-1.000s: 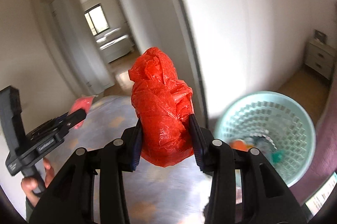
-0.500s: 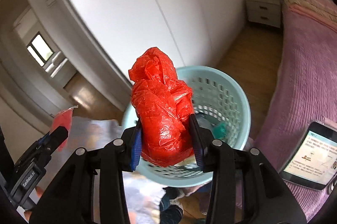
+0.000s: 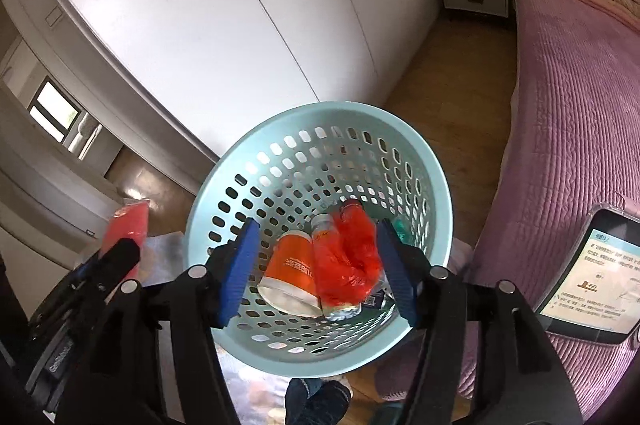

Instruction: Collect trash

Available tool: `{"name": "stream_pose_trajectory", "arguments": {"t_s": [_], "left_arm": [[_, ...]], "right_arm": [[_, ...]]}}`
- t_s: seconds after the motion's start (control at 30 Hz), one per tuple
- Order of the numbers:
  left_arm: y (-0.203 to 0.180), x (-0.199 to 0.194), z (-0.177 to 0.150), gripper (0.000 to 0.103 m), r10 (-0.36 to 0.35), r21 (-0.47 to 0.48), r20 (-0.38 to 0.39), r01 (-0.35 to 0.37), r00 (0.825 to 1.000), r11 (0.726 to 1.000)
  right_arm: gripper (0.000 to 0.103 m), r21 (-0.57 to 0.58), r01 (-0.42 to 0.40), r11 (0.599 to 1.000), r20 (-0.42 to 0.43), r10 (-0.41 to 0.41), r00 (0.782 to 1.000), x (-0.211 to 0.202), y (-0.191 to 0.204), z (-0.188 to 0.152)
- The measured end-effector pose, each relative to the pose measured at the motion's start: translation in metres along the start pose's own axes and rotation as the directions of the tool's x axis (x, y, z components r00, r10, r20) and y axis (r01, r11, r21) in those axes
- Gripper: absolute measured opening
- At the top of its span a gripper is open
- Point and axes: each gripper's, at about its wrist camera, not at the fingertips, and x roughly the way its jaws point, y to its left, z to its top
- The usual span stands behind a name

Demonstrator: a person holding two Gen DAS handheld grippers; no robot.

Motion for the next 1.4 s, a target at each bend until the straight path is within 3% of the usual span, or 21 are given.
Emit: {"name": "stream_pose_trajectory", "arguments": {"t_s": [0.07,0.1,0.13,0.2,0.37,0.53,0.8,0.97,1.1,1.2,1.33,1.4], "left_arm": [[-0.003,0.010,0.004,0.039,-0.006,-0.002,-0.007,0.006,1.000,1.000],[-0.003,0.011,0.003,0.043,-0.009,-0.003,-0.007,0.009,1.000,1.000],[-0.002,0.016,0.002,0.058,-0.015,-0.005,-0.013,0.015,1.000,1.000],[0.002,0.022,-0.003,0.066,-0.014,-0.023,-0.020,0.014,1.000,1.000],[0.015,0.018,-0.015,0.066,-0.031,-0.071,-0.042,0.028,0.999,0.997],[0.032,-0.014,-0.024,0.066,-0.014,-0.109,0.011,0.015,1.000,0.994],[0.058,-0.092,-0.050,0.071,0.135,-0.164,0.126,-0.114,0.983,0.980],[0.079,-0.138,-0.082,0.077,0.271,-0.247,0.177,-0.224,0.946,0.943],[0.092,-0.157,-0.108,0.077,0.413,-0.283,0.173,-0.357,0.894,0.890],[0.106,-0.164,-0.129,0.077,0.513,-0.313,0.154,-0.450,0.845,0.836],[0.115,-0.174,-0.143,0.080,0.562,-0.336,0.168,-0.489,0.810,0.805],[0.117,-0.180,-0.146,0.083,0.565,-0.349,0.195,-0.482,0.802,0.804]], "right_arm": [[0.057,0.001,-0.003,1.000,-0.003,0.003,1.000,0.001,-0.002,-0.001],[0.057,0.001,-0.004,1.000,-0.005,0.004,1.000,0.001,-0.003,-0.002],[0.057,0.000,-0.005,1.000,-0.007,0.005,1.000,-0.001,-0.003,-0.001],[0.057,-0.011,-0.001,1.000,-0.004,0.001,1.000,-0.005,-0.003,-0.003],[0.057,-0.037,0.004,0.999,0.015,-0.003,1.000,-0.017,0.004,-0.010],[0.057,-0.095,0.004,0.995,0.051,0.001,0.999,-0.032,0.017,-0.019],[0.058,-0.250,0.022,0.968,0.149,0.016,0.989,-0.066,0.067,-0.044],[0.057,-0.338,0.023,0.941,0.223,0.057,0.973,-0.086,0.097,-0.072],[0.058,-0.401,0.051,0.915,0.325,0.090,0.942,-0.103,0.116,-0.093],[0.057,-0.433,0.049,0.900,0.383,0.134,0.914,-0.115,0.129,-0.109],[0.058,-0.456,0.055,0.889,0.410,0.155,0.899,-0.122,0.141,-0.122],[0.059,-0.464,0.071,0.883,0.424,0.151,0.893,-0.123,0.145,-0.128]]}}
